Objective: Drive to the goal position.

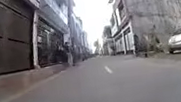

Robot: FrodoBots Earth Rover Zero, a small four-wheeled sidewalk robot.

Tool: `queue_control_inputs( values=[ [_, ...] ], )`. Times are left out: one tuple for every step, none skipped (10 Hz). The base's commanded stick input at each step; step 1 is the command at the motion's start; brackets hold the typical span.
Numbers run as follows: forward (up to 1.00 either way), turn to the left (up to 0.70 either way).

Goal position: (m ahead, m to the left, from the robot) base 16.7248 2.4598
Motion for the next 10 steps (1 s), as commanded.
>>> queue_control_inputs(
  values=[
    [1.00, -0.34],
    [1.00, -0.15],
    [1.00, 0.03],
    [1.00, 0.06],
    [1.00, 0.06],
    [1.00, 0.06],
    [1.00, 0.06],
    [1.00, 0.06],
    [1.00, 0.06],
    [1.00, 0.06]
  ],
)
